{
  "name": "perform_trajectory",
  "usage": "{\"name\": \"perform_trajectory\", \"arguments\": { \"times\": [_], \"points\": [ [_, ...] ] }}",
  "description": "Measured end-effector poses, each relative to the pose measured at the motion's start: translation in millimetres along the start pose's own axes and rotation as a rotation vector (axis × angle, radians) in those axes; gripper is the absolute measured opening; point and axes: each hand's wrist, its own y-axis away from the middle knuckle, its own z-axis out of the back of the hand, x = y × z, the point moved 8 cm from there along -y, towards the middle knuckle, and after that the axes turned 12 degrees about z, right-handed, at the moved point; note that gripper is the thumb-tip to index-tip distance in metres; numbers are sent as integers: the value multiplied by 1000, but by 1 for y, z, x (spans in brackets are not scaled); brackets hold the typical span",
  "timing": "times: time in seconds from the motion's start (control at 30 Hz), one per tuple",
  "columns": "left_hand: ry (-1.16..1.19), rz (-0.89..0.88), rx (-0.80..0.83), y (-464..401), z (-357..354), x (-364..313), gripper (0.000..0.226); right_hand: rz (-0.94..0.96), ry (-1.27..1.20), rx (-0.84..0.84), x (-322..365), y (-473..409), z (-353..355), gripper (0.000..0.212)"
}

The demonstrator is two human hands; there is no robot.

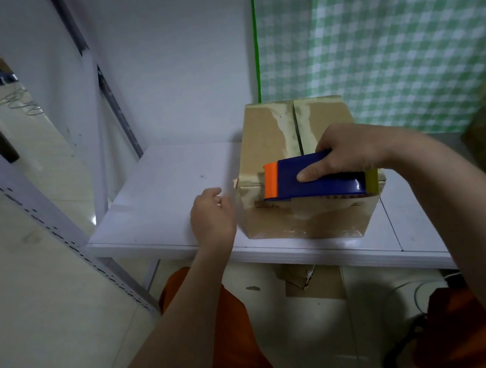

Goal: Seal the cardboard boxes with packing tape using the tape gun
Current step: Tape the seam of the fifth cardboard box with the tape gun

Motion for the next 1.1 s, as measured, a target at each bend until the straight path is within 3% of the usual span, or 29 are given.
{"name": "perform_trajectory", "arguments": {
  "times": [0.13, 0.2, 0.33, 0.7, 0.83, 0.9, 1.0, 1.1],
  "points": [
    [278, -207, -126, 9, 23, -16, 15, 0, 14, -2, 0, -1, -1, 42],
    [321, -285, 1, 13, 18, -24, 11, -2, 12, -2, 1, 0, -1, 43],
    [375, -236, 231, 14, 1, -21, 24, 0, 11, 3, 1, 1, -1, 43],
    [163, -242, 155, 16, -2, -29, 29, 2, 25, -9, 1, 0, -2, 43],
    [-106, -524, -60, 25, 1, -43, 30, 7, 27, -13, 1, 0, -3, 40],
    [-135, -697, -125, 37, 0, -50, 27, 7, 28, -15, 1, 0, -3, 40],
    [-219, -849, -31, 50, -21, -50, 38, 7, 31, -24, 1, 0, -2, 42],
    [-467, -834, -23, 58, -41, -35, 62, 4, 34, -38, 0, -2, -4, 52]
  ]
}}
